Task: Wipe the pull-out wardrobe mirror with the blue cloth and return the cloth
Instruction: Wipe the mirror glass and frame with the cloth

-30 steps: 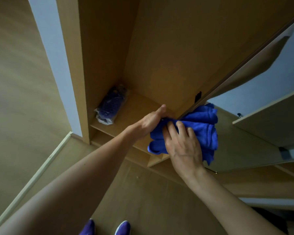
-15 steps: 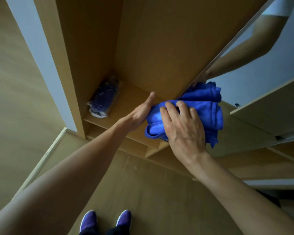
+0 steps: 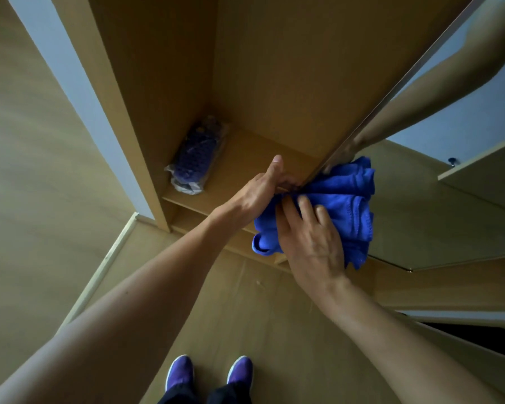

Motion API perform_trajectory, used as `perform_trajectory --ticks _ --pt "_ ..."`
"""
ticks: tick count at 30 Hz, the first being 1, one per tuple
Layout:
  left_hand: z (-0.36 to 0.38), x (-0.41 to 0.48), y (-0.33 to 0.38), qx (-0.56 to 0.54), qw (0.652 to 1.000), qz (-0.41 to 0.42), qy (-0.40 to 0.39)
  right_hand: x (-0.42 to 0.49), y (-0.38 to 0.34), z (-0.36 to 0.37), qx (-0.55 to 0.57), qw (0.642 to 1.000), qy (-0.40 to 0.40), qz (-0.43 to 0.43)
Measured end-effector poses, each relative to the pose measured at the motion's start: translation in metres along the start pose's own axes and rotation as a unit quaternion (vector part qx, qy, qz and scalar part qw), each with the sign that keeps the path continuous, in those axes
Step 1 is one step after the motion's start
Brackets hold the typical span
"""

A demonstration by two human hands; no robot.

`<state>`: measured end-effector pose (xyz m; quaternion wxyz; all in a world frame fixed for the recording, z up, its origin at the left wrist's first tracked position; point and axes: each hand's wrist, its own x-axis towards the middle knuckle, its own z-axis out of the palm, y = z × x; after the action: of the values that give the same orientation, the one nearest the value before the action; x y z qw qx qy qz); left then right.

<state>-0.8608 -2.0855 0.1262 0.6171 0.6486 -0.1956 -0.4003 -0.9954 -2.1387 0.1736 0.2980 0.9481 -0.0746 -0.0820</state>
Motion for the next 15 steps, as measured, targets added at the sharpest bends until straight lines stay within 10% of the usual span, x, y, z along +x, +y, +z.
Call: perform_trajectory --ticks 15 --pt "0.008 0.004 -0.039 -0.022 0.999 0.026 0.041 0.014 -0.043 0.065 0.03 0.999 0.007 -0.009"
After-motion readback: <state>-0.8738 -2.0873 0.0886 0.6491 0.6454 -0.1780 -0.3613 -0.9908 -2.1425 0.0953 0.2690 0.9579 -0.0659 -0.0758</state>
